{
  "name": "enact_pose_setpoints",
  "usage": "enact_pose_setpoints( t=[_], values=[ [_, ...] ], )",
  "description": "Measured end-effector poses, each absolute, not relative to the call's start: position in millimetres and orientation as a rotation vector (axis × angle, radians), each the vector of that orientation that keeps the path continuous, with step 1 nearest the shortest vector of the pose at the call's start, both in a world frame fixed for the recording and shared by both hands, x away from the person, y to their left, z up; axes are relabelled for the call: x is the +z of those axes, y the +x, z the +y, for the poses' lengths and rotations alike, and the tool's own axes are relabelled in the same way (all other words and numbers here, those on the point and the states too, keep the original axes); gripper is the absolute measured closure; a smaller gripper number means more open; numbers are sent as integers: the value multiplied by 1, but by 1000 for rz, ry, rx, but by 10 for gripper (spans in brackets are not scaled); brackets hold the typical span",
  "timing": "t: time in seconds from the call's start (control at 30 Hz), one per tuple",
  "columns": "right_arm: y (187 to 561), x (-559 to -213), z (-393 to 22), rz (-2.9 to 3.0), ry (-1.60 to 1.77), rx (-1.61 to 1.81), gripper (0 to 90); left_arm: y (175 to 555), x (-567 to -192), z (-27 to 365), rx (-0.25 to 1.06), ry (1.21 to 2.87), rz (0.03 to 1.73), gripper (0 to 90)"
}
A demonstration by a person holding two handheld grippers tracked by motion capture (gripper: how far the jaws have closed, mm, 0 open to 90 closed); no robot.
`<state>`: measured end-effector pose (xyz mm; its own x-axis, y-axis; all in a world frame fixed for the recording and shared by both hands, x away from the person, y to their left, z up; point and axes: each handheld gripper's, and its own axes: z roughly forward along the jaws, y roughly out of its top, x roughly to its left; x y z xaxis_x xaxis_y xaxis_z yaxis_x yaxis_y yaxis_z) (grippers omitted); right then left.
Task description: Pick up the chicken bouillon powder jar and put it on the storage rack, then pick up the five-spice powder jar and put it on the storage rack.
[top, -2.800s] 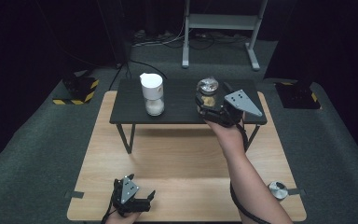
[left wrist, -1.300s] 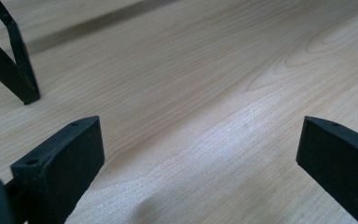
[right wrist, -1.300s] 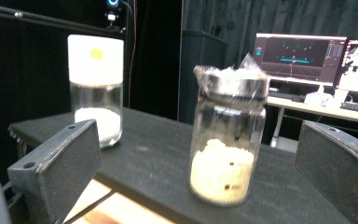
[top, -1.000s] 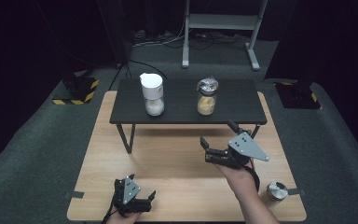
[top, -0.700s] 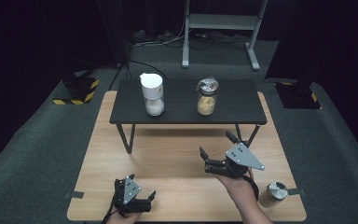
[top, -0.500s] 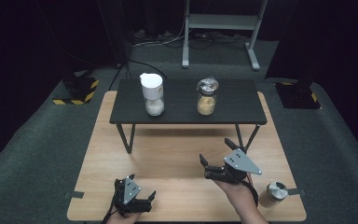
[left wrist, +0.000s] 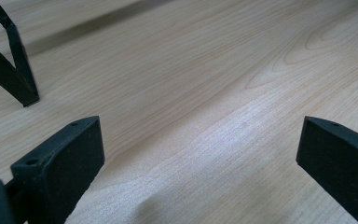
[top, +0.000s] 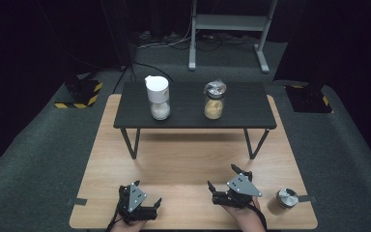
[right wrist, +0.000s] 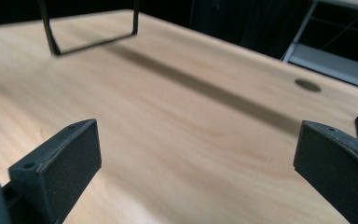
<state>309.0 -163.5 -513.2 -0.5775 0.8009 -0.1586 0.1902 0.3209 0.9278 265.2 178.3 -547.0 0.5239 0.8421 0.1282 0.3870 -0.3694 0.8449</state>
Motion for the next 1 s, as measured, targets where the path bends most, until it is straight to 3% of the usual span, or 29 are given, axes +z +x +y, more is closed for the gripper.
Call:
enact_pose_setpoints(
  t=[0.37,1.0],
  values=[
    [299,-545,-165,2061,859,1122,0,263,-547,178,744,1962,990,10],
    [299,-546,-163,2120,820,1081,0,263,-547,179,732,1961,1001,9]
  ],
)
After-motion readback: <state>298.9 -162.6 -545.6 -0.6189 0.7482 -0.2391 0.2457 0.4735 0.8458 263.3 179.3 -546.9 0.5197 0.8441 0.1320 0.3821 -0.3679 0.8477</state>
